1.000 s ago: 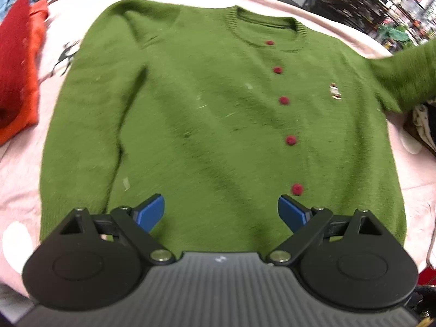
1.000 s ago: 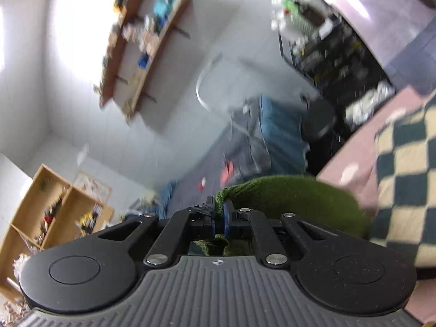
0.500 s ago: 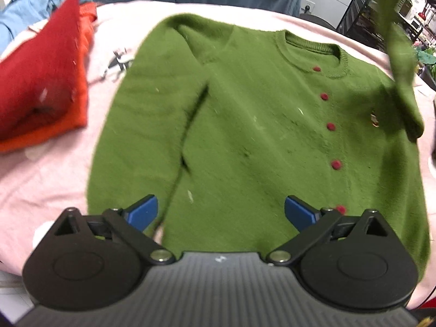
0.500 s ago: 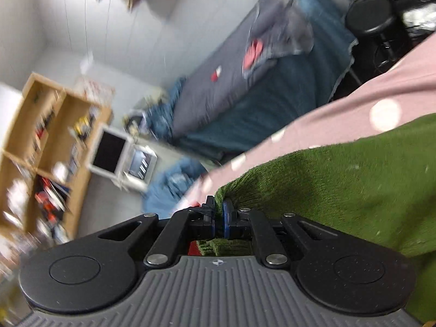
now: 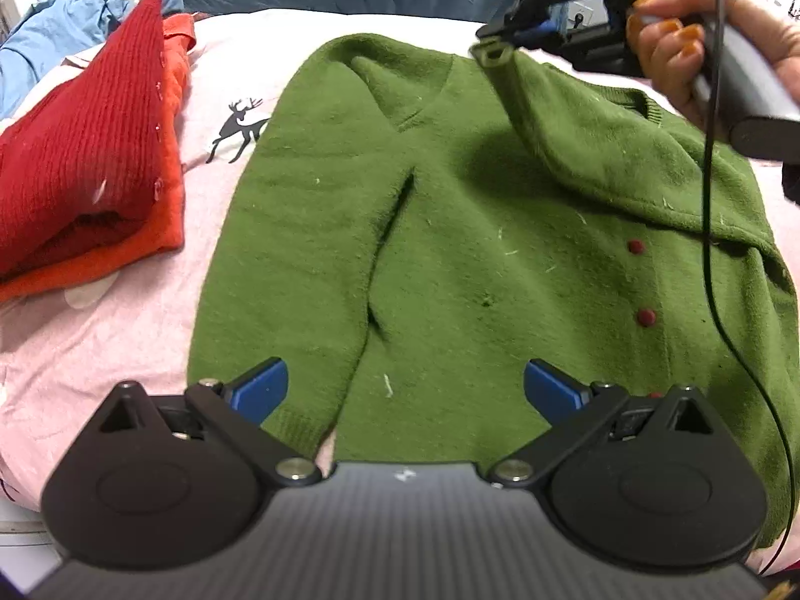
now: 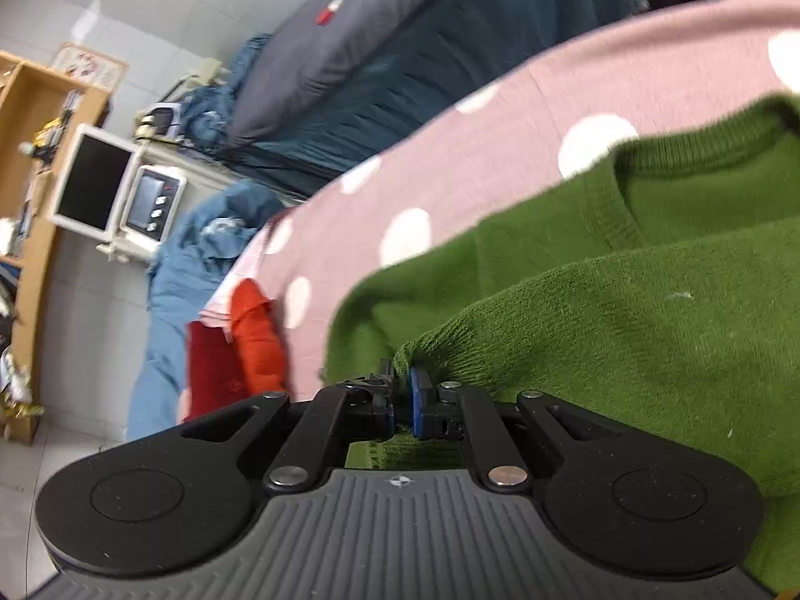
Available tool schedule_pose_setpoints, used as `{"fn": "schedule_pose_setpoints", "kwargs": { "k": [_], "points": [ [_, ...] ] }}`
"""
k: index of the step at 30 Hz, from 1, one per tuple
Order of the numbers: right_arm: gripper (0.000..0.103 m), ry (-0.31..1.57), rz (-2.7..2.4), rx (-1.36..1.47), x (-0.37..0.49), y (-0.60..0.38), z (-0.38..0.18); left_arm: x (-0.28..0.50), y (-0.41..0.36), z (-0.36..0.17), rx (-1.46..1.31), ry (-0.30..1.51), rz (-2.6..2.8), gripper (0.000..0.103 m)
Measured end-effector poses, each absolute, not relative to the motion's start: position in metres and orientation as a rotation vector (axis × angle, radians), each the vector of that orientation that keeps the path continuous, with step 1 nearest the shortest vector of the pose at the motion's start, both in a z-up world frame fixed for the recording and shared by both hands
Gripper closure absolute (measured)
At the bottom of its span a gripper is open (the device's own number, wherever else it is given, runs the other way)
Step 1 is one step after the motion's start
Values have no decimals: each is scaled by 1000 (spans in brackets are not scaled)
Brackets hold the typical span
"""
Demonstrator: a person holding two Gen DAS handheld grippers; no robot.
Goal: Fold small clothes
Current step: 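Grasp the cardigan sleeve cuff with the right gripper and lift it, then fold the held sleeve across the cardigan body with the right gripper, release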
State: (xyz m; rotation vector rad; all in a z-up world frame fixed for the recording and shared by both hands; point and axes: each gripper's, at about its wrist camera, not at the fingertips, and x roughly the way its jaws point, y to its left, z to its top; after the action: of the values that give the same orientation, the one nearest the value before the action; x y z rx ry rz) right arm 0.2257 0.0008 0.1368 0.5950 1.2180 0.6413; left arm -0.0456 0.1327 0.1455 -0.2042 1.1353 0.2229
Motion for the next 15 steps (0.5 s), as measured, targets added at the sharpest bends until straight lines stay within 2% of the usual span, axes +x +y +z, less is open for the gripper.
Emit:
{"fn": "schedule_pose_setpoints", "kwargs": {
  "k": [3, 4, 5, 6, 9, 12, 15],
  "points": [
    [81, 1237, 677, 677, 226, -1, 127, -40, 138, 143, -215, 1143, 224, 0],
    [73, 1240, 699, 703, 224, -4, 127, -37, 140, 143, -215, 1144, 221, 0],
    [53, 1236, 702, 709, 223, -9, 129, -34, 140, 143, -212, 1140, 221, 0],
    [41, 1225, 693, 693, 222, -10, 132, -30, 140, 144, -207, 1130, 220, 0],
    [39, 1118, 666, 564, 212, -32, 149, -17, 138, 151, -177, 1059, 209, 0],
    [48, 1036, 592, 345, 204, -67, 165, 4, 134, 157, -166, 988, 187, 2],
    [51, 966, 507, 69, 188, -104, 167, 38, 128, 154, -181, 975, 153, 18]
  ]
}}
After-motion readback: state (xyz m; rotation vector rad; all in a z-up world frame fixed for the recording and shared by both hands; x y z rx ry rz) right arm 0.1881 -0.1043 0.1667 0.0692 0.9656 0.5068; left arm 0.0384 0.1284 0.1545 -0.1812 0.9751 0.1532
